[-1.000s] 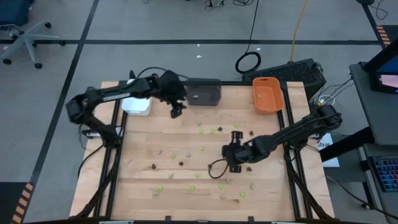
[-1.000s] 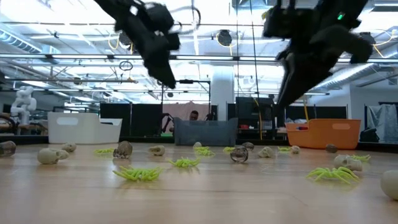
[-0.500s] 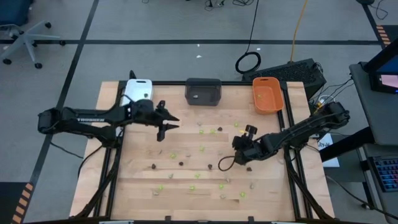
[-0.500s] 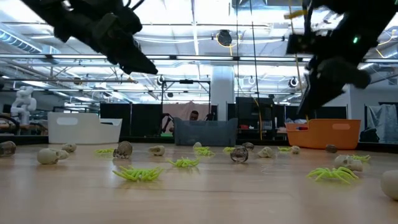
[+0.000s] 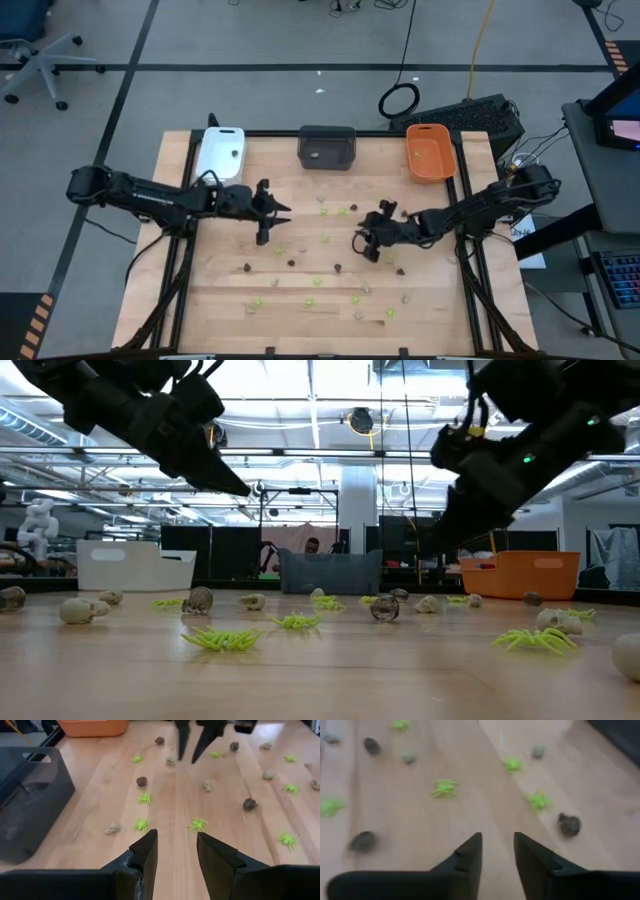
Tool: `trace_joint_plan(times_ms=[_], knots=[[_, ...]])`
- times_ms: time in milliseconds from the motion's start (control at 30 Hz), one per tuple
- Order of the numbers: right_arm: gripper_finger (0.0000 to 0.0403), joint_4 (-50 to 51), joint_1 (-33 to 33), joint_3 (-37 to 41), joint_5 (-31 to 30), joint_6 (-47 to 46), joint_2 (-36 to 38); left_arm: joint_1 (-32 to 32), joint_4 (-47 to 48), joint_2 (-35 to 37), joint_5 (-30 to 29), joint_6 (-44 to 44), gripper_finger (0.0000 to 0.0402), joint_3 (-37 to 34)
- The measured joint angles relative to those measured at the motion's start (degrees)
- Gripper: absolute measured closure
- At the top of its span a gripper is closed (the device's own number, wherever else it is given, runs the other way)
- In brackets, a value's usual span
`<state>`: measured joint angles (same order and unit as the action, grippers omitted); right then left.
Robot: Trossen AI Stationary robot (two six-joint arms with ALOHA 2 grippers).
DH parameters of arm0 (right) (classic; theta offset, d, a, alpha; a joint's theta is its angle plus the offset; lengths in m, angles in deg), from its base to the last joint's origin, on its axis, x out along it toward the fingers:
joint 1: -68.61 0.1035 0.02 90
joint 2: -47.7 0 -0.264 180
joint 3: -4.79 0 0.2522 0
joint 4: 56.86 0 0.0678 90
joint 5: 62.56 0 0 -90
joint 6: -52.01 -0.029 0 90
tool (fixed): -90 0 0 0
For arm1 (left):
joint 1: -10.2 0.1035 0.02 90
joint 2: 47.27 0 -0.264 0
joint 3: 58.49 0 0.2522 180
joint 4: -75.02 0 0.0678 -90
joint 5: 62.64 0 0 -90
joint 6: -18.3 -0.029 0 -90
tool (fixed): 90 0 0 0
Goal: Sort Halloween decoration
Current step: Put the green toy spider into the orange bin
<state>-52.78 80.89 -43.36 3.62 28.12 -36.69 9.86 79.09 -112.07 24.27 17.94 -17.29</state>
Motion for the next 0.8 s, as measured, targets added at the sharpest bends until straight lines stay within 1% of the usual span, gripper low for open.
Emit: trace_joint_plan(times_ms=[133, 200, 267, 367, 567, 633, 767, 800], knots=[[0.0250, -1.3, -3.0, 0.0, -0.2, 3.9, -1.8, -2.4, -1.3, -2.0, -2.6, 0.0, 0.0268, 0.0], [0.0235, -0.3, -3.9, 0.0, -0.2, 4.0, -2.3, -3.1, -1.9, -2.9, -3.4, 0.1, 0.0268, 0.0], [0.0229, 1.7, -4.1, 0.0, -0.2, 3.1, -2.3, -3.7, -2.3, -4.0, -3.5, 0.5, 0.0268, 0.1], [0.0229, 8.8, -3.2, -0.6, -0.1, 0.6, -2.1, -4.5, -1.9, -5.9, -3.6, 1.5, 0.0268, 0.1], [0.0236, 28.4, -2.4, -5.3, -0.4, -4.9, -0.5, -5.4, -4.0, -9.5, -3.6, 1.5, 0.0268, 0.1], [0.0236, 34.4, -2.4, -7.4, -2.8, -7.0, -0.1, -5.5, -5.5, -10.5, -3.6, 1.6, 0.0268, 0.1], [0.0236, 45.6, -2.6, -11.8, -10.8, -13.4, 0.7, -6.2, -8.5, -12.1, -3.6, 1.9, 0.0268, 0.1], [0.0236, 46.9, -2.9, -12.3, -12.9, -14.3, 0.7, -6.5, -8.8, -12.1, -3.4, 2.0, 0.0268, 0.1]])
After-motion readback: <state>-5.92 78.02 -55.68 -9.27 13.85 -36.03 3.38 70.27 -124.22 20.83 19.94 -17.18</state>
